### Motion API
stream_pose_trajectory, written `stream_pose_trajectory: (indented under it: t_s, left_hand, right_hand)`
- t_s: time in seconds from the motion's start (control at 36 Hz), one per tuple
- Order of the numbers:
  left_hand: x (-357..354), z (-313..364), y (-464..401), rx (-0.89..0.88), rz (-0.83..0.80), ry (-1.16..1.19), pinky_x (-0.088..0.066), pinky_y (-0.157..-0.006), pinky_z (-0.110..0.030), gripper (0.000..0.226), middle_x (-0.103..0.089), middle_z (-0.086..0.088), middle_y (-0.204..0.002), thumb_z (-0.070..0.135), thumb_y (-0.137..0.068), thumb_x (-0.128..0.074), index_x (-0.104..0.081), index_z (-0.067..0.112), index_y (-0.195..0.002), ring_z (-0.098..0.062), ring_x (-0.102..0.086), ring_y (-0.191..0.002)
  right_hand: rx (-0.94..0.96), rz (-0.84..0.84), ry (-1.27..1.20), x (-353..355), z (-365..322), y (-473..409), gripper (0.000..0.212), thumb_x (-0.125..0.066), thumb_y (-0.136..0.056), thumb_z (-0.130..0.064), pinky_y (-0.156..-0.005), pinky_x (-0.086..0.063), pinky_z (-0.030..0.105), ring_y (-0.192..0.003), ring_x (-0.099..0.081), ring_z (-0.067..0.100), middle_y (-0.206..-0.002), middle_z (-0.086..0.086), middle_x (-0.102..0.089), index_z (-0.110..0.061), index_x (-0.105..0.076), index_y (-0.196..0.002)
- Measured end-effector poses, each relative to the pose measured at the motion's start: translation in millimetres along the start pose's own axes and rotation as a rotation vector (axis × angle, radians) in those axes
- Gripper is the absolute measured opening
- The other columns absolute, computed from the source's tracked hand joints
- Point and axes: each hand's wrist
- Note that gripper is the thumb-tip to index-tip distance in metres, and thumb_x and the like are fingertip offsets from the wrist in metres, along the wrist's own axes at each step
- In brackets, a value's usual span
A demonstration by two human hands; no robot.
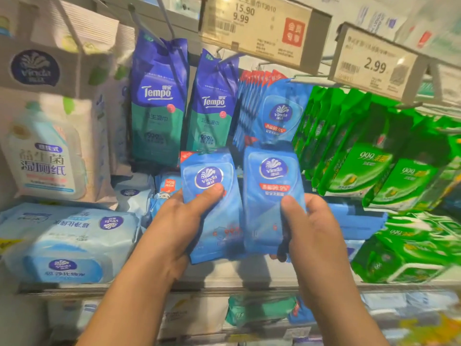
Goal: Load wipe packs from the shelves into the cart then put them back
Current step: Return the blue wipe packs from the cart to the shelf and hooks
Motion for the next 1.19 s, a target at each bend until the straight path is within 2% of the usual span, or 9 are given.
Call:
stream_pose_trajectory:
  t_s: [0.08, 0.19, 0.31, 0.44, 0.69, 0.86, 0.94, 1.03, 1.19]
  left_hand:
    - [-0.7, 1.0, -0.1, 0.017, 0.011, 0.006, -0.062, -0.066, -0.047, 0.021, -0.078, -0.016, -0.095, 0.019, -0.089, -0.07, -0.074, 0.011, -0.108, -0.031, -0.075, -0.073]
    - [-2.2, 1.3, -1.2, 0.029, 0.018, 0.019, -0.063, -0.059, -0.04, 0.017, -0.079, -0.015, -0.09, 0.018, -0.089, -0.069, -0.075, 0.011, -0.104, -0.03, -0.075, -0.068]
    - [-2.9, -2.1, -4.1, 0.036, 0.032, 0.001, -0.06, -0.07, -0.042, 0.015, -0.078, -0.015, -0.091, 0.018, -0.087, -0.07, -0.076, 0.013, -0.1, -0.029, -0.074, -0.068]
    - [-4.5, -3.4, -5.0, 0.055, 0.039, -0.021, -0.056, -0.083, -0.052, 0.04, -0.074, -0.025, -0.107, 0.024, -0.065, -0.077, -0.076, 0.009, -0.103, -0.036, -0.071, -0.08]
    - [0.0, -10.7, -11.8, 0.1, 0.07, 0.03, -0.058, -0.071, -0.043, 0.019, -0.074, -0.015, -0.086, 0.015, -0.083, -0.066, -0.074, 0.013, -0.1, -0.031, -0.069, -0.066]
    - [1.1, -8.0, -11.8, 0.101, 0.086, 0.048, -0.059, -0.06, -0.037, 0.027, -0.076, -0.015, -0.087, 0.013, -0.086, -0.067, -0.072, 0.008, -0.111, -0.029, -0.07, -0.064]
    - [2.3, -6.4, -12.9, 0.091, 0.094, 0.036, -0.059, -0.057, -0.034, 0.022, -0.076, -0.017, -0.089, 0.013, -0.087, -0.066, -0.074, 0.009, -0.107, -0.029, -0.07, -0.065]
    - [4.2, -5.2, -11.8, 0.08, 0.088, 0.031, -0.059, -0.062, -0.038, 0.024, -0.077, -0.021, -0.097, 0.011, -0.087, -0.066, -0.074, 0.007, -0.109, -0.031, -0.07, -0.069]
    - [4.9, -2.4, -8.0, 0.034, 0.043, 0.061, -0.059, -0.062, -0.039, 0.014, -0.076, -0.015, -0.087, 0.005, -0.088, -0.064, -0.074, 0.013, -0.095, -0.029, -0.071, -0.064]
  right_hand:
    - [0.162, 0.103, 0.01, 5.9, -9.2, 5.3, 0.028, -0.057, -0.078, -0.056, -0.062, -0.055, 0.043, -0.061, -0.064, 0.016, -0.075, -0.005, -0.071, -0.031, -0.059, -0.091]
    - [0.322, 0.16, -0.161, 11.2, -24.7, 10.1, 0.017, -0.061, -0.076, -0.049, -0.051, -0.048, 0.032, -0.05, -0.053, 0.011, -0.063, -0.007, -0.06, -0.035, -0.057, -0.085]
    - [0.352, 0.221, -0.22, 11.7, -34.6, 4.6, 0.013, -0.063, -0.076, -0.05, -0.055, -0.053, 0.045, -0.058, -0.058, 0.02, -0.07, -0.006, -0.065, -0.041, -0.06, -0.086]
    - [0.245, 0.261, -0.25, 9.5, -36.6, -10.8, 0.014, -0.065, -0.085, -0.042, -0.058, -0.056, 0.053, -0.065, -0.065, 0.02, -0.074, -0.006, -0.071, -0.03, -0.059, -0.088]
    - [0.104, 0.269, -0.252, 3.0, -18.9, -13.3, 0.018, -0.06, -0.099, -0.031, -0.064, -0.059, 0.043, -0.077, -0.071, 0.024, -0.085, 0.002, -0.074, -0.013, -0.062, -0.101]
    - [0.027, 0.23, -0.187, -13.3, -5.4, -24.1, 0.048, -0.059, -0.097, -0.045, -0.051, -0.039, 0.033, -0.048, -0.047, 0.017, -0.066, 0.011, -0.053, 0.0, -0.048, -0.083]
    - [-0.03, 0.21, -0.326, -25.1, -5.1, -38.2, 0.035, -0.06, -0.1, -0.037, -0.049, -0.037, 0.03, -0.049, -0.041, 0.016, -0.074, 0.011, -0.043, -0.011, -0.048, -0.082]
    - [-0.097, 0.198, -0.433, -37.6, -3.8, -55.6, 0.031, -0.061, -0.101, -0.034, -0.045, -0.035, 0.025, -0.047, -0.041, 0.015, -0.07, 0.002, -0.058, -0.017, -0.052, -0.076]
    - [-0.237, 0.232, -0.434, -51.0, -4.7, -84.3, 0.029, -0.061, -0.098, -0.035, -0.038, -0.025, 0.018, -0.045, -0.038, 0.019, -0.078, 0.017, -0.047, -0.017, -0.043, -0.085]
Point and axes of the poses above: each hand's wrist, its own y-axis away from the middle knuckle, its own x-axis out of the back of the hand, z = x × y
